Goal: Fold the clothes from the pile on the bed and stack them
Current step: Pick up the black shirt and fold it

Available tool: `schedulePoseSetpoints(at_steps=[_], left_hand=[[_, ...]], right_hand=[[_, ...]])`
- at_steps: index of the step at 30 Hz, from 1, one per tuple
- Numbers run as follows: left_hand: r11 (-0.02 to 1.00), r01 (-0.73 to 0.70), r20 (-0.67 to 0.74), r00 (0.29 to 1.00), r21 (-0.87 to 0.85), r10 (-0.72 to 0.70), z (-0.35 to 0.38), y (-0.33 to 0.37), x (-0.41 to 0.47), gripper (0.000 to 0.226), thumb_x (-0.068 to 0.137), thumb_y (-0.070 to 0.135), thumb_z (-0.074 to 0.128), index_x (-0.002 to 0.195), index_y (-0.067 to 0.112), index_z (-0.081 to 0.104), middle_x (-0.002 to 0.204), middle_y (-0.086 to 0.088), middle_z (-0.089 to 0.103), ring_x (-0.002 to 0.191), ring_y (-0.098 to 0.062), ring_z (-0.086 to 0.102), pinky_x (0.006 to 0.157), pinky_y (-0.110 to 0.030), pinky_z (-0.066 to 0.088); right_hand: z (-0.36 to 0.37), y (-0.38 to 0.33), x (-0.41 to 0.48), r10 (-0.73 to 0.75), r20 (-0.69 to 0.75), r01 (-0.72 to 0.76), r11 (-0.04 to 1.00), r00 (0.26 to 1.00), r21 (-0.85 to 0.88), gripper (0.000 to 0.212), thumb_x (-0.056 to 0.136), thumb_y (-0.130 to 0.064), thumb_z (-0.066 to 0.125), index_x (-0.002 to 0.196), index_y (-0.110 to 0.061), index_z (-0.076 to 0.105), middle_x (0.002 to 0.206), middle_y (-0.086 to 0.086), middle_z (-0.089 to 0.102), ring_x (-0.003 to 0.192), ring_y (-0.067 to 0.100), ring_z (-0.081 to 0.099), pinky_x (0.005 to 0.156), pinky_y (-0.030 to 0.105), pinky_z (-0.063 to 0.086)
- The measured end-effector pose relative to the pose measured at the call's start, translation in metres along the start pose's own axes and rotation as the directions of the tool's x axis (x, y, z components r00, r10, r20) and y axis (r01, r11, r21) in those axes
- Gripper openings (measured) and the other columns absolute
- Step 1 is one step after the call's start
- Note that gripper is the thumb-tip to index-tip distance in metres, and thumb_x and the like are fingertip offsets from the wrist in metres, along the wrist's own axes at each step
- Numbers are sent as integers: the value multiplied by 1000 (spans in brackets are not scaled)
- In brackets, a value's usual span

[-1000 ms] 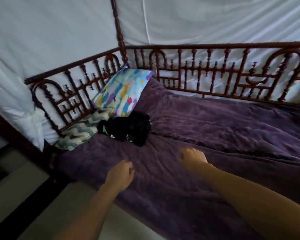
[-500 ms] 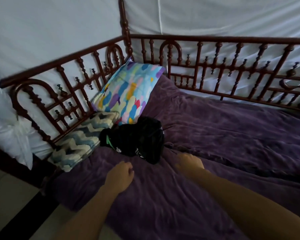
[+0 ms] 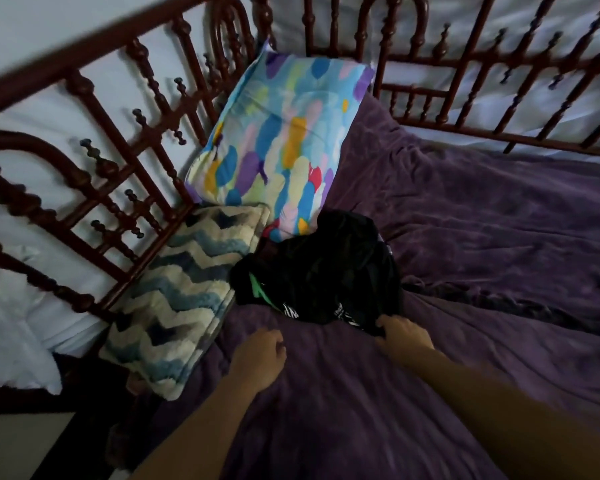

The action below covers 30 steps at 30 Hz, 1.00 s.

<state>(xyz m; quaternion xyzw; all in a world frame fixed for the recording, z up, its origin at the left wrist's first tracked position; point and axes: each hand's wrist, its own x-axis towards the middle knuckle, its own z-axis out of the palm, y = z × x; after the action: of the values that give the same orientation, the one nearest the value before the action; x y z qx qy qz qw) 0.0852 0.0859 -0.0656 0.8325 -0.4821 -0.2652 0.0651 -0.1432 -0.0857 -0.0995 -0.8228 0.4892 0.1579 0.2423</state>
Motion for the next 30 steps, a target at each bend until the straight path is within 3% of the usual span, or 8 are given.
schedulePoseSetpoints(at_steps=[7,13,16,19,21,25,28,30], left_hand=[[1000,8,80,997,-14,-7,17,-66,61,23,93,31,50,110,21,62,112,1,63,103,-19,61,84,-29,46],[998,-33,104,994,-56,39,64,-79,103,21,93,30,52,108,22,63,107,1,61,97,-19,62,83,-34,50],[996,-60,119,991,-59,66,78,-75,123,23,93,31,51,111,23,62,111,4,60,100,-15,61,82,-33,50],[992,-111,107,987,-52,116,78,-62,147,20,92,28,52,107,20,63,108,2,59,97,-18,60,78,-31,46],[988,-148,70,986,-35,150,70,-48,164,18,91,24,56,104,16,64,105,-2,57,96,-22,58,75,-32,45],[983,-172,-28,984,68,175,50,-22,198,30,89,23,58,118,14,59,115,-7,52,108,-27,50,86,-38,44],[963,-149,-47,985,223,163,47,-14,222,62,86,32,64,141,19,39,139,-12,40,126,-32,38,98,-43,39],[961,-69,-38,996,267,82,54,-16,237,85,81,39,69,149,22,22,152,-16,25,138,-35,25,105,-47,32]], right_hand=[[34,-38,77,141,32,-143,988,989,62,48,87,-40,58,129,-20,48,126,9,57,115,30,56,88,36,46],[69,-8,147,339,49,-343,935,939,94,113,66,-51,80,151,-22,11,154,8,22,141,30,25,105,51,34],[88,-6,166,295,-3,-295,956,956,11,75,80,-36,68,143,-21,31,138,12,48,126,32,47,99,47,40],[98,-9,160,262,-90,-243,953,961,180,25,87,-21,52,110,-12,57,108,22,65,100,40,60,79,40,46],[106,3,131,267,-89,-237,938,960,255,21,88,-27,52,99,-13,60,101,21,66,94,41,61,72,38,46],[129,67,34,352,173,-358,934,920,-1,27,87,-40,50,104,-24,65,111,6,67,103,29,62,77,30,48],[131,114,-14,405,369,-388,913,837,-122,33,85,-47,53,111,-29,63,117,0,65,107,20,61,79,25,45],[117,122,-13,386,330,-375,922,861,-99,36,81,-49,57,113,-34,62,118,-2,64,107,19,62,77,25,46]])
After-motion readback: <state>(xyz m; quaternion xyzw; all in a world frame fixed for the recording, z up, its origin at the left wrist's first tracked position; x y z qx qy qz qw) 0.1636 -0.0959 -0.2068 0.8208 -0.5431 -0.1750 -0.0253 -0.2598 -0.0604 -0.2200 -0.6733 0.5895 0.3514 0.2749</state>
